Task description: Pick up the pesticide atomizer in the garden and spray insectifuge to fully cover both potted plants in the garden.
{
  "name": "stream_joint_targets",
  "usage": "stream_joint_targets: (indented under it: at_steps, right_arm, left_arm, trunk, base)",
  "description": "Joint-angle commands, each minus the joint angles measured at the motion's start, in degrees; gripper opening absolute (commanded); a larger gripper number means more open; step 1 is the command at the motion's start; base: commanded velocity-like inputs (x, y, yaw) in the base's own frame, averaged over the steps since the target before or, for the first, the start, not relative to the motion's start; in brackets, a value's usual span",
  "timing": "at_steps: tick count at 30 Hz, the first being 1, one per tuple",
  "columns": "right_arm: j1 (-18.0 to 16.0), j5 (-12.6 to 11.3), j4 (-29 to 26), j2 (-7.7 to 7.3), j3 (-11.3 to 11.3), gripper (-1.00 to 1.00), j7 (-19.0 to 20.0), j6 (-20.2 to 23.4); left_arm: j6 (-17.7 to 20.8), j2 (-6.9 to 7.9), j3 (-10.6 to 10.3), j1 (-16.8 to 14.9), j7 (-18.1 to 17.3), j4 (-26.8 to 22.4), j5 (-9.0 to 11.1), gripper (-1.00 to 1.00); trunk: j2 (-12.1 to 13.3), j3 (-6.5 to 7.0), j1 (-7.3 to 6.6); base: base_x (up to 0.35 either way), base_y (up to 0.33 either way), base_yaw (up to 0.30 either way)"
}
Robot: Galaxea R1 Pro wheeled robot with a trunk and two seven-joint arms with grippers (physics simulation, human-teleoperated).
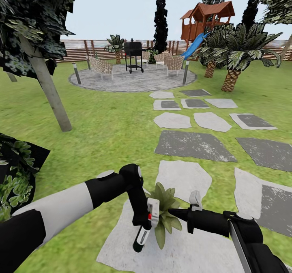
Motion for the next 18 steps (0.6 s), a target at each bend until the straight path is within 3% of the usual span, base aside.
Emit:
stream_joint_targets:
  at_steps: [1,18]
  right_arm:
    - [0.0,0.0,0.0,0.00,0.0,-1.00,0.2,0.5]
    - [0.0,0.0,0.0,0.00,0.0,-1.00,0.2,0.5]
  left_arm:
    - [0.6,-0.02,0.0,-0.1,-0.4,-0.1,-0.3,-1.00]
    - [0.7,-1.81,-0.1,-0.9,-0.4,-0.1,-0.3,-1.00]
  trunk:
    - [0.0,-0.05,0.00]
    - [0.0,-0.05,0.00]
  base:
    - [0.000,0.000,0.000]
    - [0.000,0.000,0.000]
